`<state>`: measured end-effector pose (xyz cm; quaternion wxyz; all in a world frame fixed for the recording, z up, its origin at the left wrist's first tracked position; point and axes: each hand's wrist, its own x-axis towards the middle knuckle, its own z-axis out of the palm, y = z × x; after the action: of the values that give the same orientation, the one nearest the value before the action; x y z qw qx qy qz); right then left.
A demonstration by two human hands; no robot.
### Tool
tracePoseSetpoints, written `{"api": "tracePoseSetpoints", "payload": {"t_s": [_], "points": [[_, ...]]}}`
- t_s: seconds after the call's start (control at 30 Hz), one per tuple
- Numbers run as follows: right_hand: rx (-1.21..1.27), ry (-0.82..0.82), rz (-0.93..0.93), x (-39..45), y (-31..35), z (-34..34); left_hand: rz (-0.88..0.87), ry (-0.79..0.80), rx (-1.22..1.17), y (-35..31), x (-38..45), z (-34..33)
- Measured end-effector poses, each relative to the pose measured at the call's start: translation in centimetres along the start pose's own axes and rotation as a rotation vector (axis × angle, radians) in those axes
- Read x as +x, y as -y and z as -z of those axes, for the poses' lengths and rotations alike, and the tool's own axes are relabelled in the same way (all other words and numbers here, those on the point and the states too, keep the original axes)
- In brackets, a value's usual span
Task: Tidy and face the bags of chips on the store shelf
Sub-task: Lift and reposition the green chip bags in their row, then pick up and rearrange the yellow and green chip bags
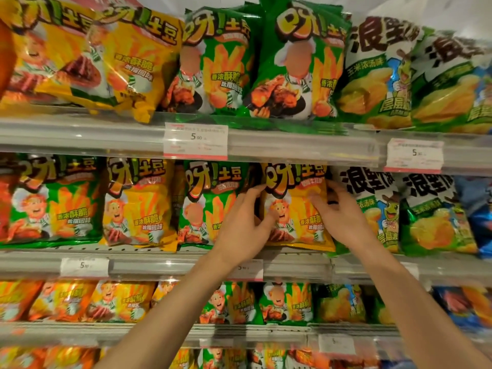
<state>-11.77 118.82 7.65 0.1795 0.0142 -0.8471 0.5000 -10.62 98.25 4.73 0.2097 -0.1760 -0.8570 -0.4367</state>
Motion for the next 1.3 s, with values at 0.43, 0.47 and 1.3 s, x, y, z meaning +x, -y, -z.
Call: {"api": "tracePoseSetpoints", "payload": {"t_s": [0.43, 0.47, 1.3], "points": [[0.200, 0.095, -0.117, -3.1, -0.8, 2.8, 0.128, 0.096, -0.112, -1.8, -1.3, 0.7], [0.209, 0.123, -0.121, -3.5, -1.0, 3.0, 0.140, 0.105, -0.137, -2.0, -1.5, 0.6], [0.220, 0.172, -0.147, -16.4, 10.5, -13.8, 0.137, 0.215, -0.460, 8.3, -11.4, 19.4]]}}
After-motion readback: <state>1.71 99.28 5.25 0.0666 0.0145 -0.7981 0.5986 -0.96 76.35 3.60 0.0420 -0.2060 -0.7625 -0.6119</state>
